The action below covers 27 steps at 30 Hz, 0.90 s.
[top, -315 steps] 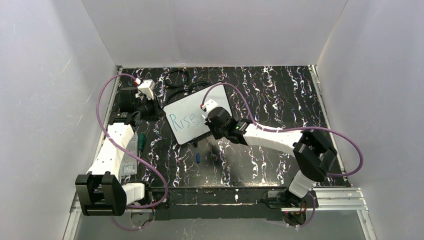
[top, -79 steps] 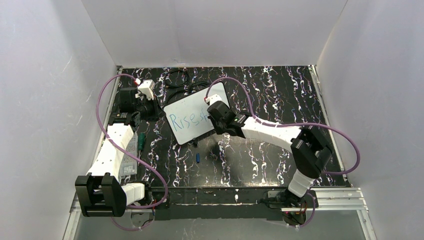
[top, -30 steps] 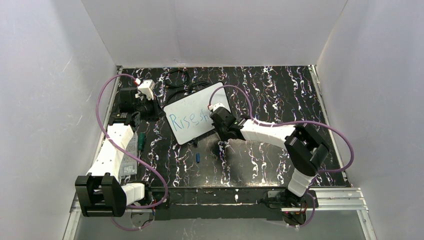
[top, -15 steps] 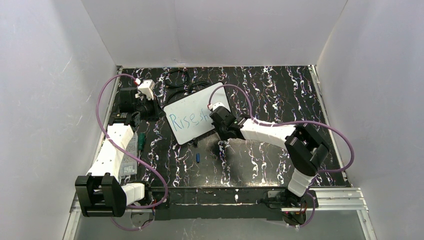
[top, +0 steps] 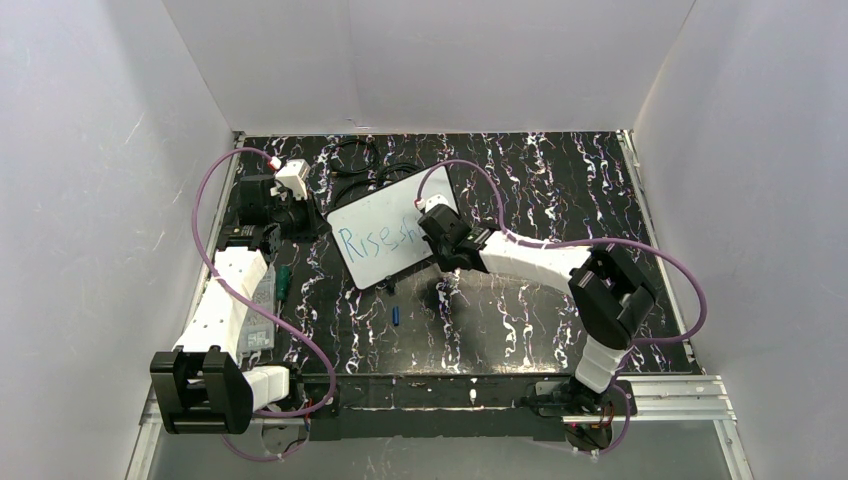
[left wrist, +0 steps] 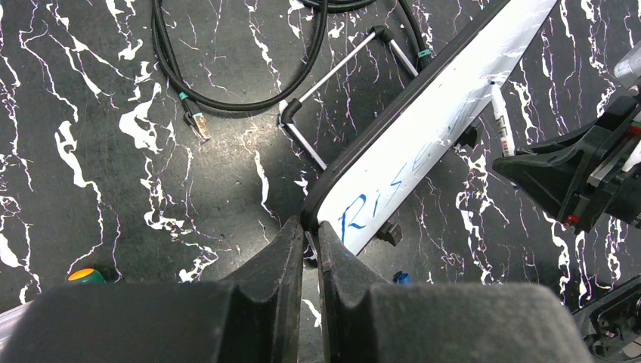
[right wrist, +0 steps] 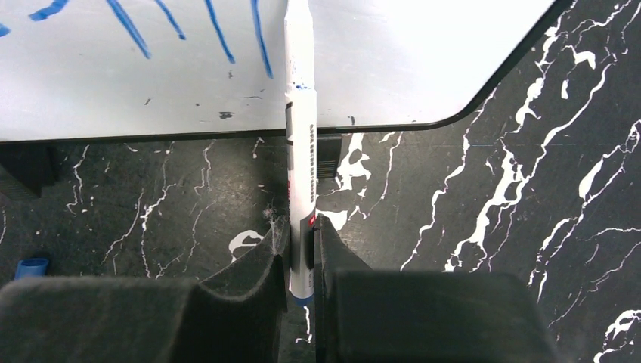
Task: Write a sentence on the whiteboard
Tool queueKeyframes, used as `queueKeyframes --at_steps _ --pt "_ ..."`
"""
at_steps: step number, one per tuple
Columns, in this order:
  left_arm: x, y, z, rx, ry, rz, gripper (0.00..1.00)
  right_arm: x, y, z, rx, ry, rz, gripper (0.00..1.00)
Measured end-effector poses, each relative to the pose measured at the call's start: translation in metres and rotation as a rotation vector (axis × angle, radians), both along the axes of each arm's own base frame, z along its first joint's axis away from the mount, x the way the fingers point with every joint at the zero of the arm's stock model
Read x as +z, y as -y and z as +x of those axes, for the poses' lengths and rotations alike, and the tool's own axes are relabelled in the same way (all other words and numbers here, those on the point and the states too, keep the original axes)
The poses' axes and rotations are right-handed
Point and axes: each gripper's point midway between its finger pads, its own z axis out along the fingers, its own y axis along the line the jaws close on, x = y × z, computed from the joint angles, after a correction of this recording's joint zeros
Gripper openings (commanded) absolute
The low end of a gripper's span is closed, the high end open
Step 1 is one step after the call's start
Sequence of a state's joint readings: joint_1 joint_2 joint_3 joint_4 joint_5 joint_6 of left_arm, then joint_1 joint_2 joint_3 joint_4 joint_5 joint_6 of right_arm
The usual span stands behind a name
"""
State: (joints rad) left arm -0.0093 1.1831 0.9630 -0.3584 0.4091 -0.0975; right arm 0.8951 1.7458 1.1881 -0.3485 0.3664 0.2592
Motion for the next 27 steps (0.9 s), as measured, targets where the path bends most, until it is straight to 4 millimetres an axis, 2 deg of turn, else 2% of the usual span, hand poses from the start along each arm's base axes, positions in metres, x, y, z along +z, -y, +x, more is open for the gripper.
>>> queueKeyframes --at_steps 12,21,27 --pt "0.0 0.0 0.0 0.0 0.001 0.0 0.0 -0.001 0.005 0.003 -0.014 -0.01 0.001 0.01" --pt "0.0 0.0 0.0 -0.001 0.001 -0.001 0.0 -0.026 0.017 -0.018 -0.013 -0.096 -0.021 0.01" --pt "0.0 0.0 0.0 -0.001 0.001 -0.001 0.0 -0.027 0.019 -0.02 -0.014 -0.101 -0.027 0.01"
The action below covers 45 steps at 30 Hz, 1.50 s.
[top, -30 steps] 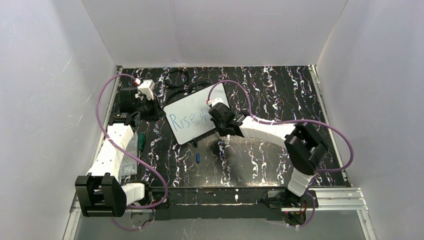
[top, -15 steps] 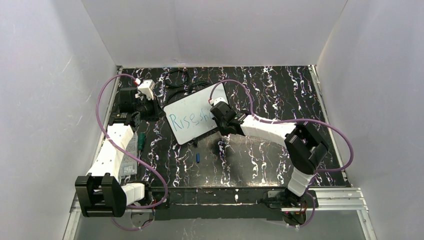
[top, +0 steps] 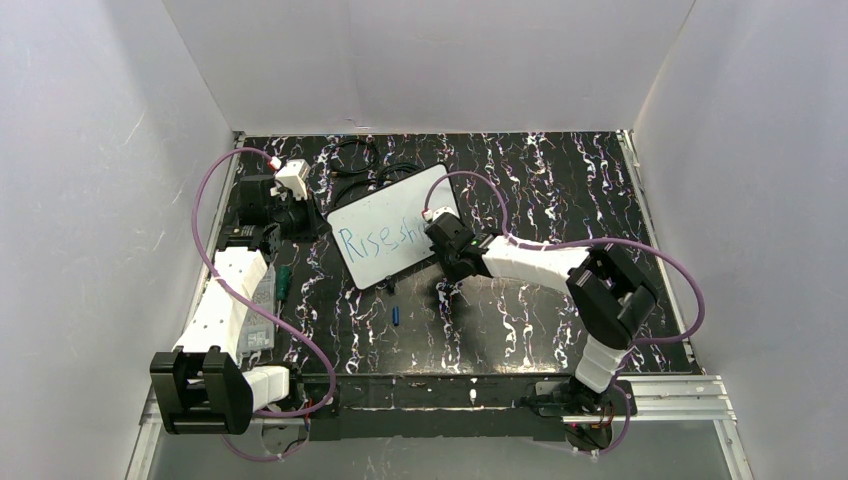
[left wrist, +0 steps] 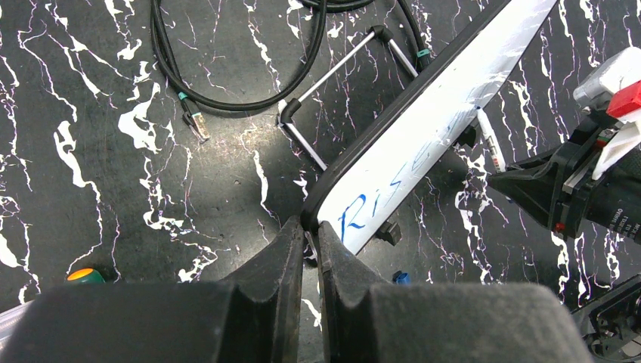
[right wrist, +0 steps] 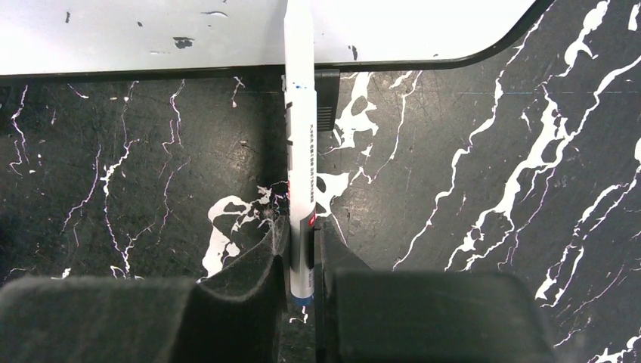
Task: Write a sentence on the whiteboard
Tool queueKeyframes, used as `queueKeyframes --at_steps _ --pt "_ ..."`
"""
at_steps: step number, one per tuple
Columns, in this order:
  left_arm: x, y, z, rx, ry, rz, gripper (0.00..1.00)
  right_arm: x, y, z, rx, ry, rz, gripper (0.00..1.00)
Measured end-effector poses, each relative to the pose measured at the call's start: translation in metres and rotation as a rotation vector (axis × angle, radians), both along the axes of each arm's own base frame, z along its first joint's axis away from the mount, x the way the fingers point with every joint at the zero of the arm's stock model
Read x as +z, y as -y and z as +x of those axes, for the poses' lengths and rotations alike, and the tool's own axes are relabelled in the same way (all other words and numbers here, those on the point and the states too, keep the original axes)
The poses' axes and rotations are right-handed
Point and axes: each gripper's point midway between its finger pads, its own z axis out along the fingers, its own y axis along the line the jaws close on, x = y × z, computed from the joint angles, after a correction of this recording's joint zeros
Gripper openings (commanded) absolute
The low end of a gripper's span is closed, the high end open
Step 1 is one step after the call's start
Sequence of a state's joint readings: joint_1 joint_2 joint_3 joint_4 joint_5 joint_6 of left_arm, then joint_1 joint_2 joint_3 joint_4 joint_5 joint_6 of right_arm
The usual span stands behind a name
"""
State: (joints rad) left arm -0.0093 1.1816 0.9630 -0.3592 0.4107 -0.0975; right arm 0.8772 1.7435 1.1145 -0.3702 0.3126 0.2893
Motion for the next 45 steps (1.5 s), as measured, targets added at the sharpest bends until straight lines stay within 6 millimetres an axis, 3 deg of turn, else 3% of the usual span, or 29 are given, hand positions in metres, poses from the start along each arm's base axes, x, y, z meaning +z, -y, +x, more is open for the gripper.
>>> queueKeyframes --at_steps 11,25,45 --pt "0.0 0.0 0.0 0.0 0.0 0.0 0.0 0.023 -0.001 0.007 -0.009 0.059 0.036 0.01" --pt "0.0 0.0 0.0 0.0 0.0 0.0 0.0 0.02 0.007 0.017 -0.024 0.06 0.025 0.01" --pt "0.0 0.0 0.0 0.0 0.001 0.0 0.0 0.018 0.004 0.025 -0.026 0.057 0.035 0.01"
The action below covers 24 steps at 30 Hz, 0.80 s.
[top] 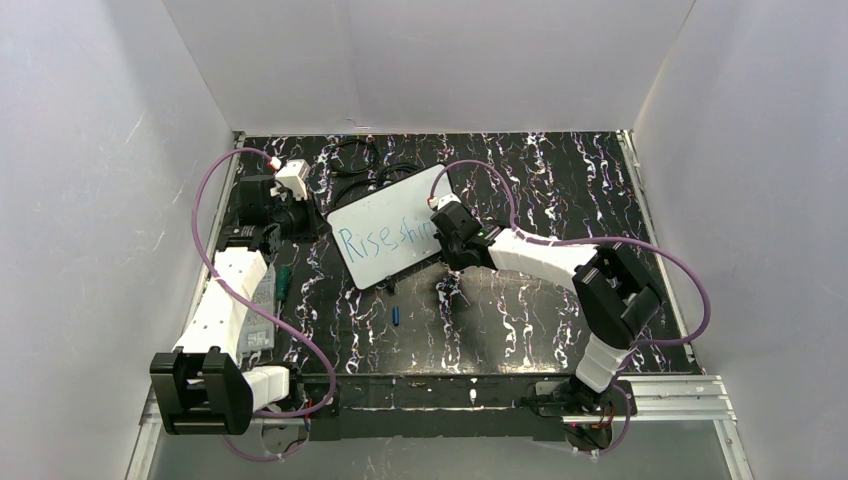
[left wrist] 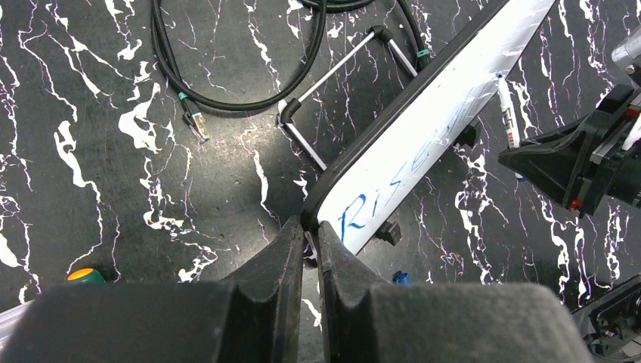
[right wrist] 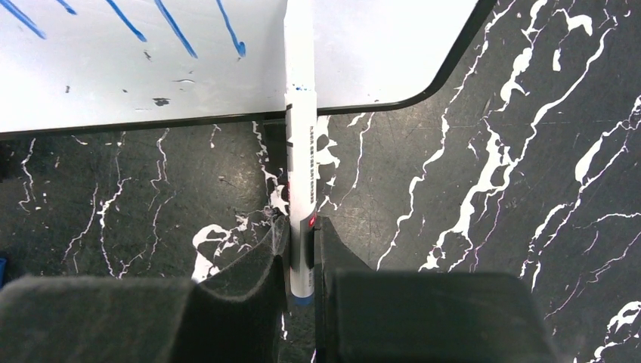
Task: Write a sentence on the whiteboard
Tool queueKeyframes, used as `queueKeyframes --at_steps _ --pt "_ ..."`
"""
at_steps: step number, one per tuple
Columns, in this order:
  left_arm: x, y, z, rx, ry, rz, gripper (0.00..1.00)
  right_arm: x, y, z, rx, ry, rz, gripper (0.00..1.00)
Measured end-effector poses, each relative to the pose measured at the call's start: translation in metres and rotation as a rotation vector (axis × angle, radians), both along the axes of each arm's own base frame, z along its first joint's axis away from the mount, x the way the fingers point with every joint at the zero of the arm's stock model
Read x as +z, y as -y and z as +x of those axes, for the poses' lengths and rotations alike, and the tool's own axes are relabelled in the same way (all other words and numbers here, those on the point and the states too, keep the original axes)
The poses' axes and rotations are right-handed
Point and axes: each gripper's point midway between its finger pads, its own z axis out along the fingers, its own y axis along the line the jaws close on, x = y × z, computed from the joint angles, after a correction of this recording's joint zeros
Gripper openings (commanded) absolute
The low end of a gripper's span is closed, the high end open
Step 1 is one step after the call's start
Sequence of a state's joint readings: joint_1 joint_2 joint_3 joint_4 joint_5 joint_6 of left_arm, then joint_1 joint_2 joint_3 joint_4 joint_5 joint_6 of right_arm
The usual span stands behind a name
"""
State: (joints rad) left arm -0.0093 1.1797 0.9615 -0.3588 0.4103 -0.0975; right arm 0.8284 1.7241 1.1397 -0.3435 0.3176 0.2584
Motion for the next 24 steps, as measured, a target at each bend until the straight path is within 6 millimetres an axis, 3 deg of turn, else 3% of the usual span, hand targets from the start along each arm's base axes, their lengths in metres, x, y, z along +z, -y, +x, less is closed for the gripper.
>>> queueKeyframes --at_steps 9,24 --pt "0.001 0.0 0.0 0.0 0.002 0.0 0.0 -0.002 0.008 0.005 -0.023 -0.008 -0.009 0.01" --pt "0.001 0.0 0.0 0.0 0.002 0.0 0.0 0.007 -0.002 0.012 -0.007 0.002 0.013 0.01"
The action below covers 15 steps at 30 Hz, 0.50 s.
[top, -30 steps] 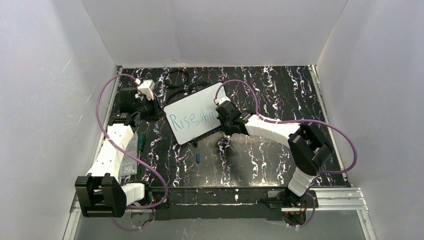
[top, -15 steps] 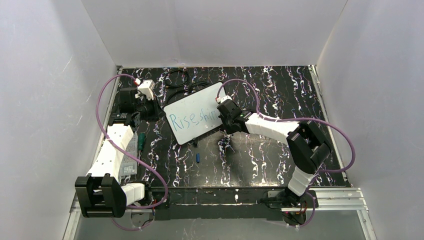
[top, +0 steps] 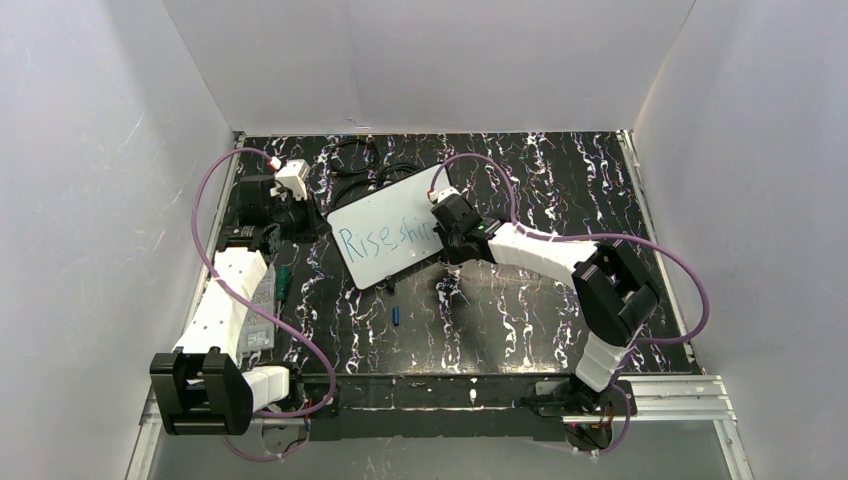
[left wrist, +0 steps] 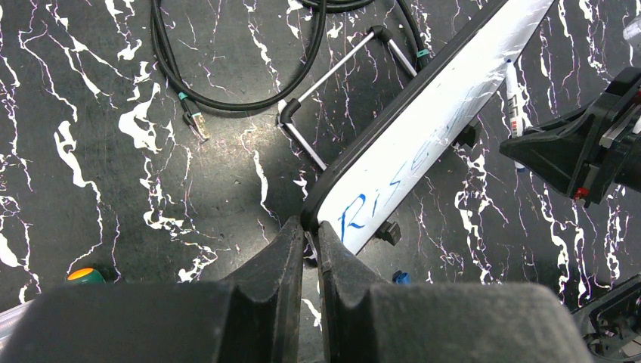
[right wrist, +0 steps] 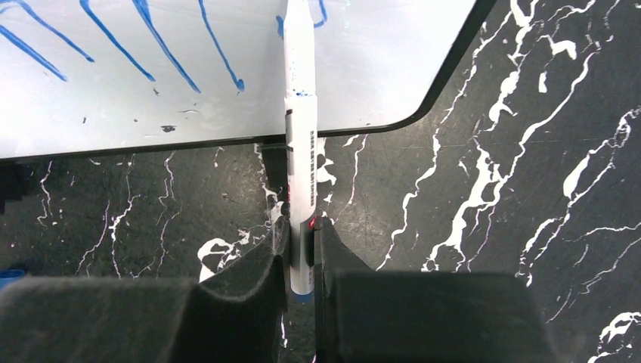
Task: Write a sentence on the whiteboard
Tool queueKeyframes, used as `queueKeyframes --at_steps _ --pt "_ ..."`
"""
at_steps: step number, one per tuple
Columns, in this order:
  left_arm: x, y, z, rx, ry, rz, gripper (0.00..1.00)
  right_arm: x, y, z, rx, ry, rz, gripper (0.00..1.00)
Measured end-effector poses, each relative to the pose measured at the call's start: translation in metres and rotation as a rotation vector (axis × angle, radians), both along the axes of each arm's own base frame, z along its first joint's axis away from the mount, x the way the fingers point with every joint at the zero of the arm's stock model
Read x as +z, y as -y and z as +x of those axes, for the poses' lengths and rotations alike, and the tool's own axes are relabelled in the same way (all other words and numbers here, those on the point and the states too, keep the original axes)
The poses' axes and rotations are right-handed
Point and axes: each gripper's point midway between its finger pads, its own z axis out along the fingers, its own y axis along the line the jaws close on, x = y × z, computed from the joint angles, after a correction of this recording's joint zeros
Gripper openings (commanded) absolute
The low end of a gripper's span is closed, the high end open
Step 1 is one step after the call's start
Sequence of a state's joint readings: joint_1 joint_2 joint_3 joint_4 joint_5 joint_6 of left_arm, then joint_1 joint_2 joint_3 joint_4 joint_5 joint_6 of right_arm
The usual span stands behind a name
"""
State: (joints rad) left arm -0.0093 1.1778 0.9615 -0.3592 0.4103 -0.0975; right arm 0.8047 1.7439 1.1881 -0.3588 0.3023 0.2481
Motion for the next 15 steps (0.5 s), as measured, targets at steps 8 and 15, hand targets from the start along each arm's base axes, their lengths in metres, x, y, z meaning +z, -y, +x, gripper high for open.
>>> queueKeyframes --at_steps 8,15 --pt "0.0 0.0 0.0 0.0 0.0 0.0 0.0 -0.015 -0.003 -0.018 0.027 -0.051 -0.003 0.01" --pt "0.0 0.0 0.0 0.0 0.0 0.0 0.0 -0.025 -0.002 -0.028 0.031 -0.08 -0.014 0.01"
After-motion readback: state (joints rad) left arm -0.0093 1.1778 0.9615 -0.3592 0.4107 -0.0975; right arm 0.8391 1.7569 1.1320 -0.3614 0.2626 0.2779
